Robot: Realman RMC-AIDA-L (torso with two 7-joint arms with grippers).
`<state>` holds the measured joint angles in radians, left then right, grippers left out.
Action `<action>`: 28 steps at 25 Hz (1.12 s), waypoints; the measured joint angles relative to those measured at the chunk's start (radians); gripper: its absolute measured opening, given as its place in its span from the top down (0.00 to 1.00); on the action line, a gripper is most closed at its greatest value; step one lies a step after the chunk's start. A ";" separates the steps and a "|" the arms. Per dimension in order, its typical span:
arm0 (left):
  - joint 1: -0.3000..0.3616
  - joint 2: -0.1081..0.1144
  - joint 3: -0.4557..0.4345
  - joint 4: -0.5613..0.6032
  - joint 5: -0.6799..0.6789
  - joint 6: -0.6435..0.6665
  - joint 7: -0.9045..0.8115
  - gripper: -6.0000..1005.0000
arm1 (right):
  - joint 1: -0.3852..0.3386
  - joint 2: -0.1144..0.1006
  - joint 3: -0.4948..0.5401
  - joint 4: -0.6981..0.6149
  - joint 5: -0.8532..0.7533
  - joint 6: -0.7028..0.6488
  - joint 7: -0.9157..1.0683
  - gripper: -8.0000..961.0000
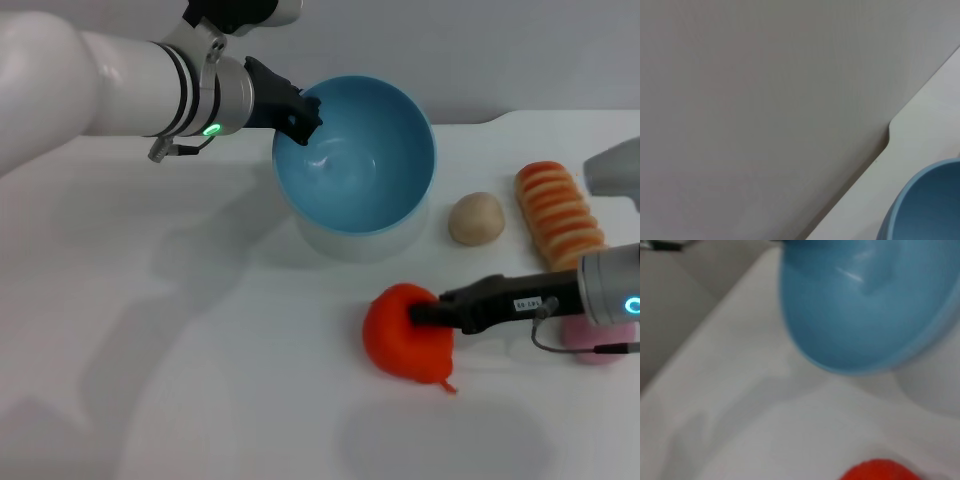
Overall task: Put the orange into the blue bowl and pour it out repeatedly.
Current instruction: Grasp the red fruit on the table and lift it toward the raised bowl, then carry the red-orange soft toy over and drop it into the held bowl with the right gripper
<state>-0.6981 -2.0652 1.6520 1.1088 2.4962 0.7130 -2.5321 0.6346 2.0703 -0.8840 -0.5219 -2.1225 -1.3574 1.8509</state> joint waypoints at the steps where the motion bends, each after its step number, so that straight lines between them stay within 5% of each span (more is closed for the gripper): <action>1: 0.000 0.000 0.000 0.000 0.002 0.000 0.000 1.00 | -0.012 -0.001 0.002 -0.011 0.038 -0.031 -0.032 0.89; 9: -0.005 0.000 0.000 -0.001 0.024 0.017 -0.002 1.00 | -0.151 -0.010 0.010 -0.330 0.296 -0.300 -0.074 0.96; 14: -0.032 -0.003 0.006 0.025 0.014 0.145 -0.006 1.00 | -0.208 -0.015 0.071 -0.504 0.410 -0.410 -0.036 0.97; 28: -0.046 -0.004 0.079 0.063 -0.088 0.231 0.000 1.00 | -0.174 -0.008 0.089 -0.358 0.276 -0.279 -0.054 0.88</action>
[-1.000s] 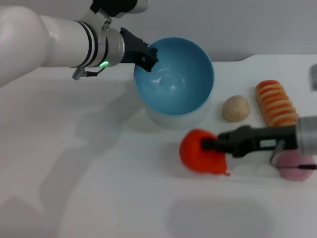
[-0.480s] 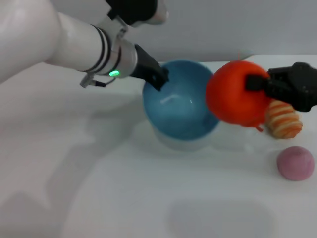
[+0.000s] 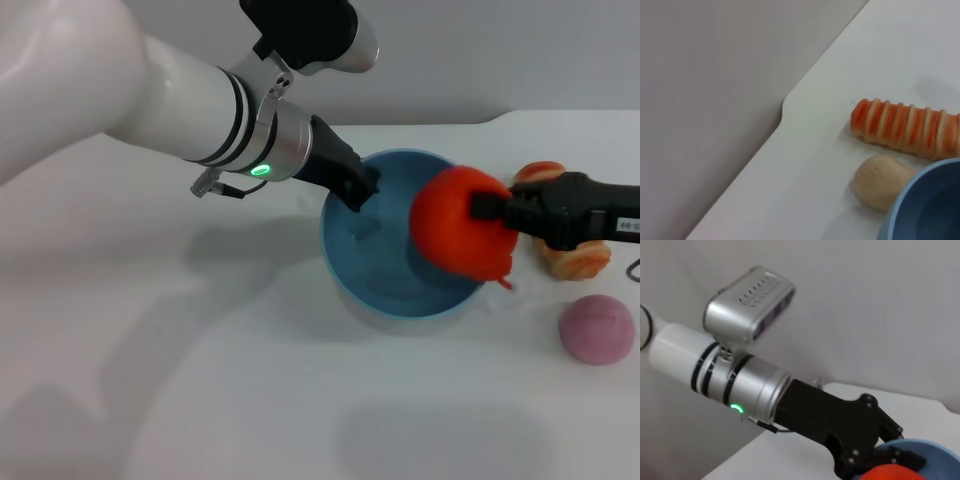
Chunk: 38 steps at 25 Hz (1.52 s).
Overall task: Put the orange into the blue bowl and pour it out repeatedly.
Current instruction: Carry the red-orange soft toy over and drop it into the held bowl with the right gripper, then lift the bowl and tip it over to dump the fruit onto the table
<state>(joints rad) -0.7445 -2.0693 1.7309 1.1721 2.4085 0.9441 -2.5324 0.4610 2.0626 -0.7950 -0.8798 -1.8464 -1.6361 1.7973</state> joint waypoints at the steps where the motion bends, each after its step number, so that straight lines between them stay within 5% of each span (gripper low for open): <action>1: 0.001 0.000 0.001 0.000 0.000 -0.001 0.000 1.00 | 0.006 0.000 0.002 0.012 -0.010 0.008 0.000 0.87; 12: 0.009 0.001 0.004 0.000 0.000 -0.003 0.000 1.00 | 0.013 0.001 0.017 0.037 -0.005 0.063 -0.001 0.79; 17: 0.015 0.004 0.007 -0.008 0.008 -0.038 0.002 1.00 | -0.027 -0.001 0.063 0.021 0.102 0.055 -0.057 0.56; 20: 0.028 0.006 0.007 -0.016 0.012 -0.086 0.010 1.00 | -0.080 0.005 0.138 0.040 0.212 0.075 -0.235 0.53; 22: 0.035 0.006 0.011 -0.019 0.017 -0.123 0.015 1.00 | -0.134 0.013 0.181 0.147 0.352 0.102 -0.516 0.51; 29: 0.047 0.003 0.061 -0.027 0.056 -0.231 0.038 1.00 | -0.182 0.008 0.220 0.357 0.427 0.171 -0.773 0.43; 38: 0.086 0.000 0.224 0.020 0.233 -0.480 0.040 1.00 | -0.201 0.012 0.423 0.674 0.491 0.177 -1.104 0.33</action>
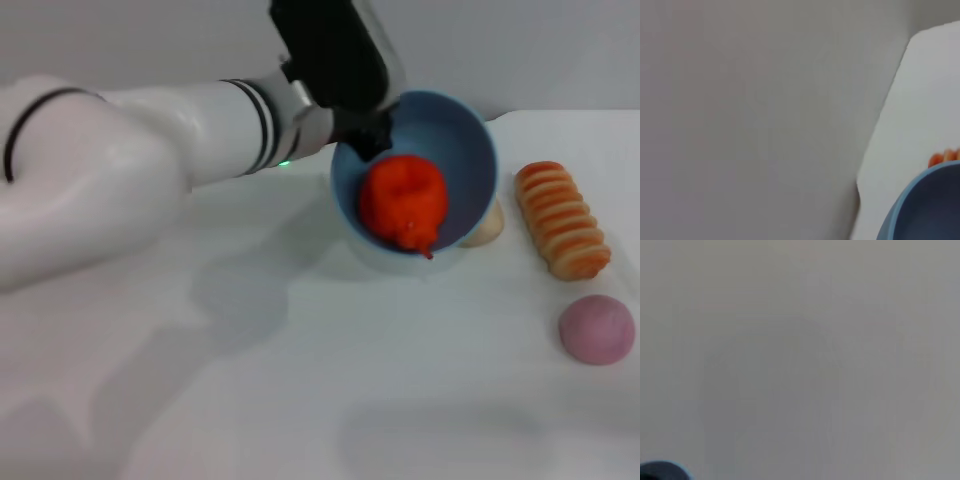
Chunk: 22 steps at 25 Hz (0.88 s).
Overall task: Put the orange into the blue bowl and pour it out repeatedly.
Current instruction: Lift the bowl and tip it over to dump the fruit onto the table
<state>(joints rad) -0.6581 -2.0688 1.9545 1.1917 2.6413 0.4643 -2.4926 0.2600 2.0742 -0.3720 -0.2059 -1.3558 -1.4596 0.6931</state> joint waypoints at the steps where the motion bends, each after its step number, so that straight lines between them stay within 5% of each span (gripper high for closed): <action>1: 0.006 0.000 0.020 0.017 0.032 -0.023 0.000 1.00 | -0.002 -0.001 0.008 0.019 0.011 0.001 -0.004 0.32; 8: 0.066 -0.001 0.140 0.139 0.241 -0.125 0.068 1.00 | -0.017 0.000 0.045 0.073 0.039 -0.016 -0.005 0.30; 12: 0.132 -0.001 0.191 0.169 0.245 -0.219 0.282 1.00 | -0.016 -0.001 0.047 0.091 0.040 -0.009 -0.008 0.30; 17: 0.235 -0.002 0.289 0.133 0.247 -0.541 0.602 1.00 | -0.018 -0.001 0.047 0.103 0.040 -0.008 -0.009 0.30; 22: 0.296 -0.002 0.380 0.074 0.247 -0.719 0.869 1.00 | -0.019 0.000 0.048 0.106 0.040 -0.008 -0.010 0.30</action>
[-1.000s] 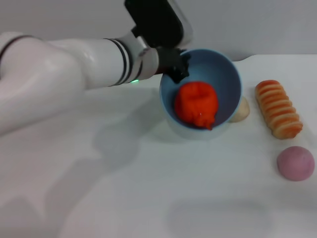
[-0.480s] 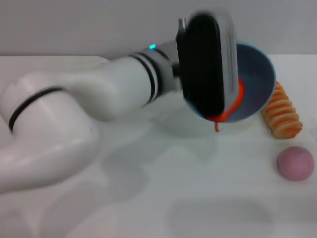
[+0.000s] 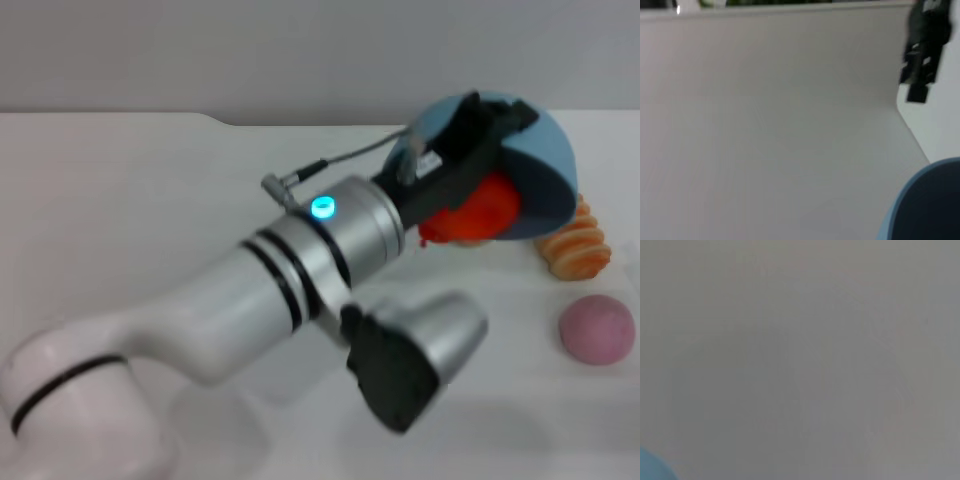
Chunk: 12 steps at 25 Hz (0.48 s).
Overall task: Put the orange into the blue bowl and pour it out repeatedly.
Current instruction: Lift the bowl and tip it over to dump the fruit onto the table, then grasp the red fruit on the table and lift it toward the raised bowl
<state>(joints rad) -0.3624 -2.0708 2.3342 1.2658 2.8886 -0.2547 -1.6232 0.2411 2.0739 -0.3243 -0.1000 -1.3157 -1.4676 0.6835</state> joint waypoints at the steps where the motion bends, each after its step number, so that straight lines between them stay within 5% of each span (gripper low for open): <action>1: 0.009 -0.001 0.016 -0.012 0.000 -0.036 0.029 1.00 | 0.001 0.000 0.000 0.001 0.000 0.000 0.000 0.30; 8: 0.048 -0.002 0.051 -0.045 -0.016 -0.187 0.076 1.00 | 0.004 -0.001 0.001 0.008 0.000 0.002 0.000 0.30; 12: 0.045 -0.005 0.044 -0.040 -0.156 -0.176 0.060 1.00 | 0.000 0.000 0.004 0.012 0.000 0.004 0.009 0.30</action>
<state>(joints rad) -0.3174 -2.0755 2.3781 1.2263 2.7323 -0.4303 -1.5628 0.2410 2.0736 -0.3201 -0.0880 -1.3157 -1.4637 0.6923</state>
